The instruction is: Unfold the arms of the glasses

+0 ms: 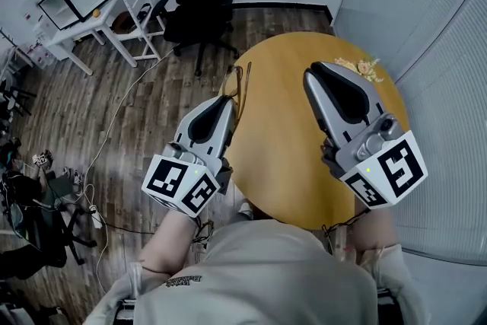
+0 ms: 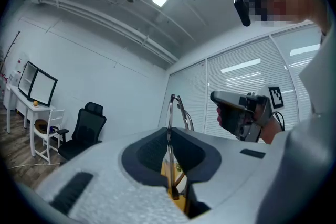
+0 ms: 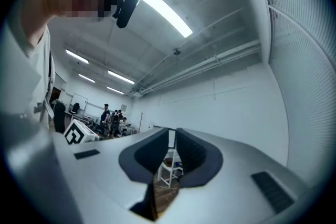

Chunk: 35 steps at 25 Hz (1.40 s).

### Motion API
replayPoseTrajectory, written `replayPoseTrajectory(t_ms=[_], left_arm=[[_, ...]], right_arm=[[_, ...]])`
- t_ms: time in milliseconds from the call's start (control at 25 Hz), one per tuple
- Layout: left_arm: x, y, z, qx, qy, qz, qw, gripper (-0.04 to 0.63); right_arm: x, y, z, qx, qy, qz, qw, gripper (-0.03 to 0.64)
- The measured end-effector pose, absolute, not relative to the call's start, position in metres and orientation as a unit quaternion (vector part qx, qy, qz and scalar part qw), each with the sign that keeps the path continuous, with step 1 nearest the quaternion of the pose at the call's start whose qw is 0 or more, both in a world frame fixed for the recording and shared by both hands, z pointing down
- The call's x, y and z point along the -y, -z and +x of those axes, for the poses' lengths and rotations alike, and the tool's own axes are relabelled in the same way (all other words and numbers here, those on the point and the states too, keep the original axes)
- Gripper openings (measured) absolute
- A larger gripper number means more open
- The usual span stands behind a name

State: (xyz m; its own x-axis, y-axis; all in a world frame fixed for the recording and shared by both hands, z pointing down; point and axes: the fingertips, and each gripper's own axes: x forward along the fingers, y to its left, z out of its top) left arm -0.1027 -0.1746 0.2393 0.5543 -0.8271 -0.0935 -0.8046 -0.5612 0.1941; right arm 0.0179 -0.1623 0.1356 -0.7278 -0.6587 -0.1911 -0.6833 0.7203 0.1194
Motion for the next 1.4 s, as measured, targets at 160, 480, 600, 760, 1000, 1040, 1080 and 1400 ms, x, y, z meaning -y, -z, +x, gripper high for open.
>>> replayPoseTrajectory(t_ms=[160, 480, 600, 760, 1000, 1040, 1080, 1400], left_arm=[[0.169, -0.233, -0.093, 0.453, 0.086, 0.886, 0.053, 0.04], [0.167, -0.231, -0.074, 0.43, 0.087, 0.897, 0.052, 0.04], [0.165, -0.23, -0.071, 0.429, 0.088, 0.898, 0.048, 0.04], [0.169, -0.23, -0.075, 0.439, 0.09, 0.893, 0.049, 0.04], [0.183, -0.232, -0.095, 0.471, 0.111, 0.873, 0.066, 0.038], [0.184, -0.232, -0.097, 0.475, 0.116, 0.869, 0.072, 0.038], [0.186, -0.232, -0.1, 0.478, 0.121, 0.867, 0.077, 0.038], [0.197, -0.232, -0.121, 0.52, 0.143, 0.838, 0.083, 0.038]], right_arm=[[0.161, -0.108, -0.005, -0.933, -0.107, -0.33, 0.095, 0.037], [0.191, -0.129, -0.032, -0.939, -0.1, -0.326, 0.044, 0.037], [0.199, -0.149, -0.035, -0.941, -0.084, -0.329, 0.02, 0.037], [0.203, -0.157, -0.029, -0.939, -0.071, -0.337, 0.018, 0.036], [0.202, -0.167, -0.016, -0.937, -0.056, -0.345, 0.02, 0.036], [0.202, -0.169, -0.012, -0.936, -0.05, -0.348, 0.023, 0.035], [0.201, -0.171, -0.009, -0.935, -0.046, -0.35, 0.024, 0.035], [0.184, -0.202, 0.011, -0.934, 0.0, -0.356, 0.018, 0.035]])
